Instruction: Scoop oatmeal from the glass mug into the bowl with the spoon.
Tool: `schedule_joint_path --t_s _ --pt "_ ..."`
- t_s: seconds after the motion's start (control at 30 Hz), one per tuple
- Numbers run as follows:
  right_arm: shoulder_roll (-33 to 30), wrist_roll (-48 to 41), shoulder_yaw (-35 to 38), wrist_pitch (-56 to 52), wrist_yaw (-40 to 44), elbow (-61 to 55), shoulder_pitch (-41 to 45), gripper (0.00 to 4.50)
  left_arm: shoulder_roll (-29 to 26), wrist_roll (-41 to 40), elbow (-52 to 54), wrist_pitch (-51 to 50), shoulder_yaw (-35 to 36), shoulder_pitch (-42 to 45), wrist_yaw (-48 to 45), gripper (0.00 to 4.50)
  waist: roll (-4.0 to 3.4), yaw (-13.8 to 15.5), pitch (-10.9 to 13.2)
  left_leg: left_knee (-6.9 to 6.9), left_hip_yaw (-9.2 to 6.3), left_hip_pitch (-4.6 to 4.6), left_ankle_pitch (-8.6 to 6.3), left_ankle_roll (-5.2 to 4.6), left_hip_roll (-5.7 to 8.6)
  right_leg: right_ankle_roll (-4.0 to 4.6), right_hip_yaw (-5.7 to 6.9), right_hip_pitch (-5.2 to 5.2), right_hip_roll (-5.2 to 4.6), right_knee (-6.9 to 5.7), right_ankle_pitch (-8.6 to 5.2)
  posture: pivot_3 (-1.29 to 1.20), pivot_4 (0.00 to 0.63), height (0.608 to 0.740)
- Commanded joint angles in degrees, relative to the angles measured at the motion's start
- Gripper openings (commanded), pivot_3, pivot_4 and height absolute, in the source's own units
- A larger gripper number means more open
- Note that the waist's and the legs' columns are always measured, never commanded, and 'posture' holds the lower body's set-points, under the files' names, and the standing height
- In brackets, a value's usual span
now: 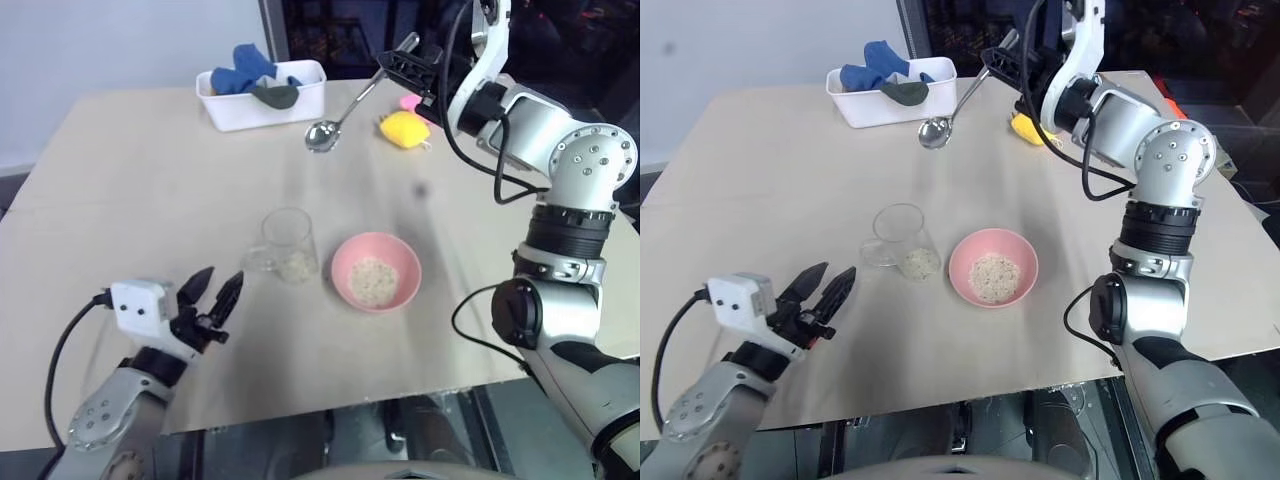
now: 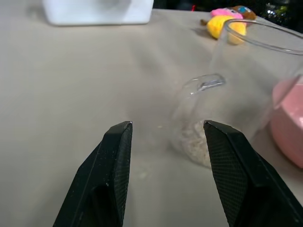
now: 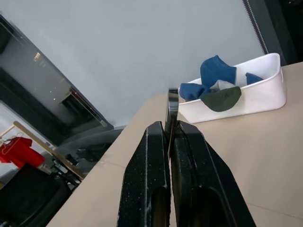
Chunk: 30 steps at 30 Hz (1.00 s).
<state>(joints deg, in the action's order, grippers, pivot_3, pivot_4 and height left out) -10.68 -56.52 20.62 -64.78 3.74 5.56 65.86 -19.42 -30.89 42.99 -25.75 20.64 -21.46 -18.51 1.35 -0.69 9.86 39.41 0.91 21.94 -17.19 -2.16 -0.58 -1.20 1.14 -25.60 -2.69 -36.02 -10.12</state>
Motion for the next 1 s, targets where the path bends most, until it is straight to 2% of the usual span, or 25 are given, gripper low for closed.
schedule_joint_path --t_s 0.03,0.37,0.47,0.6,0.77,1.0 --pt "-0.34 -2.13 1.08 0.07 -0.78 -3.55 0.12 0.0 0.9 3.86 -1.54 2.71 -2.58 2.74 2.1 2.45 0.0 -0.08 -0.01 0.0 0.01 0.0 0.0 0.0 0.0 0.0 -0.01 0.0 0.01 0.0 0.0 0.0 0.15 0.74" --pt "-1.18 -3.87 1.15 -0.55 -2.62 -5.71 -0.83 0.0 3.53 10.31 -7.93 4.28 -7.39 9.45 5.85 2.45 -0.01 -0.1 -0.01 -0.04 0.14 0.03 -0.02 -0.04 -0.09 -0.02 -0.15 -0.06 -0.02 0.05 0.01 0.0 0.15 0.74" --pt "-1.34 -4.29 1.11 -0.72 -3.06 -6.2 -1.21 0.0 4.03 11.24 -9.21 5.14 -7.97 10.74 6.07 1.73 -0.01 -0.11 -0.01 -0.04 0.12 0.03 -0.02 -0.04 -0.11 -0.02 -0.14 -0.06 -0.02 0.05 0.01 0.0 0.15 0.74" --pt "-1.46 -4.74 0.72 -1.15 -3.41 -7.24 -1.9 0.0 4.69 12.04 -10.14 6.02 -8.55 11.88 6.07 0.08 -0.01 -0.11 -0.01 -0.04 0.14 0.03 -0.02 -0.04 -0.11 -0.02 -0.15 -0.06 -0.02 0.06 0.01 0.0 0.15 0.74" --pt "-2.23 -5.25 -1.02 -2.2 -2.12 -9.75 -2.97 0.0 4.49 13.25 -10.84 6.8 -8.07 13.55 6.73 0.08 -0.01 -0.1 -0.01 -0.06 0.12 0.04 -0.03 -0.04 -0.13 -0.02 -0.14 -0.07 -0.02 0.06 0.01 0.0 0.15 0.74" --pt "-1.93 -7.68 -3.21 -2.68 0.03 -11.56 -2.2 0.0 1.08 15.18 -14.6 6.23 -5.94 24.27 8.17 0.08 0.0 -0.06 -0.01 -0.05 0.03 0.06 -0.02 -0.04 -0.11 -0.02 -0.05 -0.07 0.0 0.05 0.01 0.0 0.15 0.74"
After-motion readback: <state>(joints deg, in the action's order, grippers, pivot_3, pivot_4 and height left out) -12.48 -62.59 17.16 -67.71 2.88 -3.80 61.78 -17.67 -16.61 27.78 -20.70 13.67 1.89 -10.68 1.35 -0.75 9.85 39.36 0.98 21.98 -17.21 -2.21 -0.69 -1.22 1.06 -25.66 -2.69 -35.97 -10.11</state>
